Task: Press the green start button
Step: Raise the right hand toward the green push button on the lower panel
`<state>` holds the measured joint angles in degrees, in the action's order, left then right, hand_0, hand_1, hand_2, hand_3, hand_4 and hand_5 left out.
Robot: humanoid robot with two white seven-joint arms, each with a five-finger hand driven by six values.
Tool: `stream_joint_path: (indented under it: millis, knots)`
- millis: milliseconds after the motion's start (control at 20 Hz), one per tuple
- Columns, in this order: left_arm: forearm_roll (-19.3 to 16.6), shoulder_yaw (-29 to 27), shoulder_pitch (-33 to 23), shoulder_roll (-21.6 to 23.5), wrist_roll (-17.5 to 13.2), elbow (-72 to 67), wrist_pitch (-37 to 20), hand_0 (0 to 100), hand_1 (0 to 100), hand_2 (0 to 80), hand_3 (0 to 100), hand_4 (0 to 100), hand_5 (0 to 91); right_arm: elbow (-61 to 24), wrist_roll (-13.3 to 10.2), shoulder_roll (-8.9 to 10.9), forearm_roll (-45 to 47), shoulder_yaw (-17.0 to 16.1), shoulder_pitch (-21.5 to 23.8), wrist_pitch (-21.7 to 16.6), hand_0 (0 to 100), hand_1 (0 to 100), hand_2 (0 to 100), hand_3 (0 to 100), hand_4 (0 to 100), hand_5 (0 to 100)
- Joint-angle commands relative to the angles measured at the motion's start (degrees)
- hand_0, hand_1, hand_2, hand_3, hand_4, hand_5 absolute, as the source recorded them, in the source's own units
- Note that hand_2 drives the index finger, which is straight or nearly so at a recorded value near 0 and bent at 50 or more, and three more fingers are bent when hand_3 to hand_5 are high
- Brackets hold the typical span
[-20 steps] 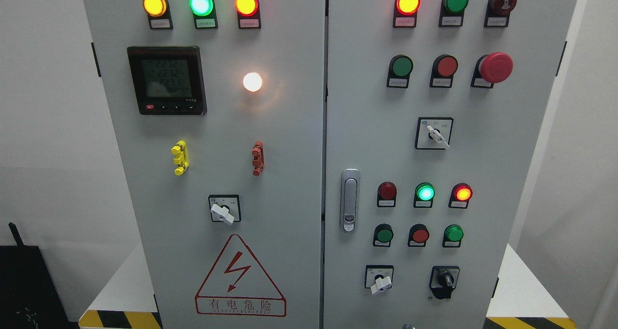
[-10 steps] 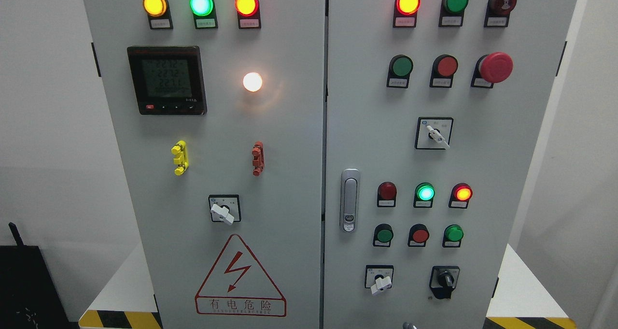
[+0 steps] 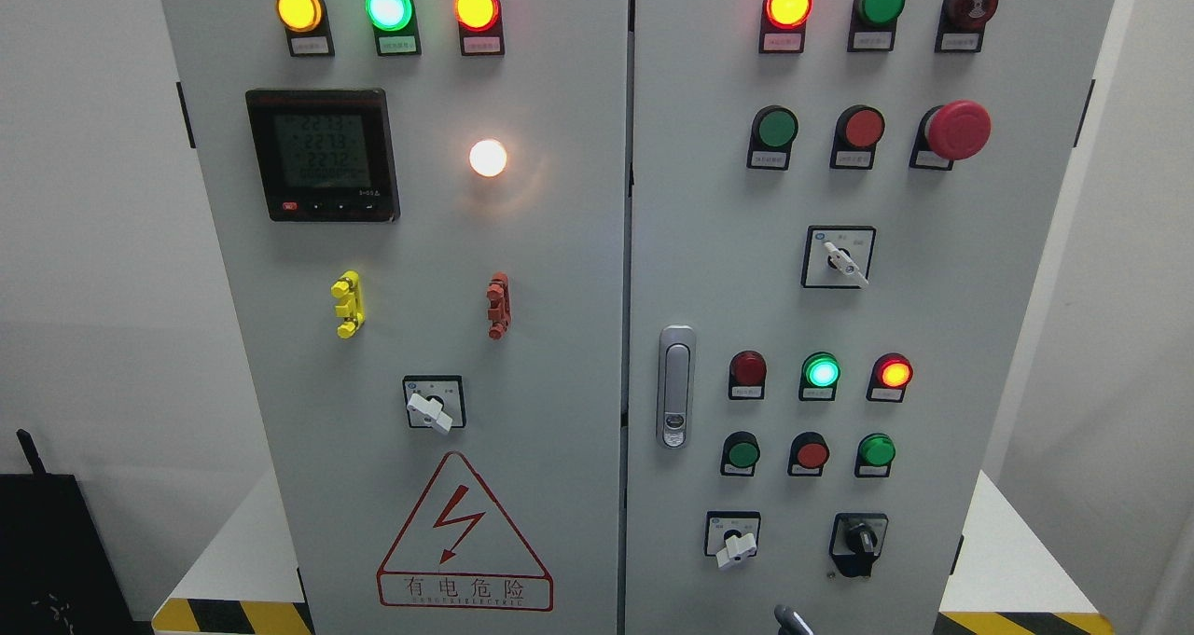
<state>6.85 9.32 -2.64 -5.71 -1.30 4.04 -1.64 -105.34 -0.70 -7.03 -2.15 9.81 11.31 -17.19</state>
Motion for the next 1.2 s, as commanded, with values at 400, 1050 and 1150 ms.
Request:
stream_joint_path:
  millis: [400,1050,1150]
  knots:
    - [0.00,0.00,-0.09,0.00,-0.01,0.01,-0.03,12,56,0.0,0,0,0.0,-0.57,0.00,-0.26,-8.38,-1.55,-4.27,-0.22,28,18,0,0,0,0]
    - [0.00,0.00,0.00,0.00,-0.01,0.01,-0.03,12,56,0.0,0,0,0.0,3.55,-1.58,-0.35,-29.99,-9.27,-12.36,-5.65,24,26,0,20,20,3]
    - [0.00,0.00,0.00,0.00,-0.01,0.01,-0.03,12,56,0.0,0,0,0.0,4.79,-2.63,-0.35,-35.87,-11.21,-12.98,-7.33,25,27,0,23,23,5]
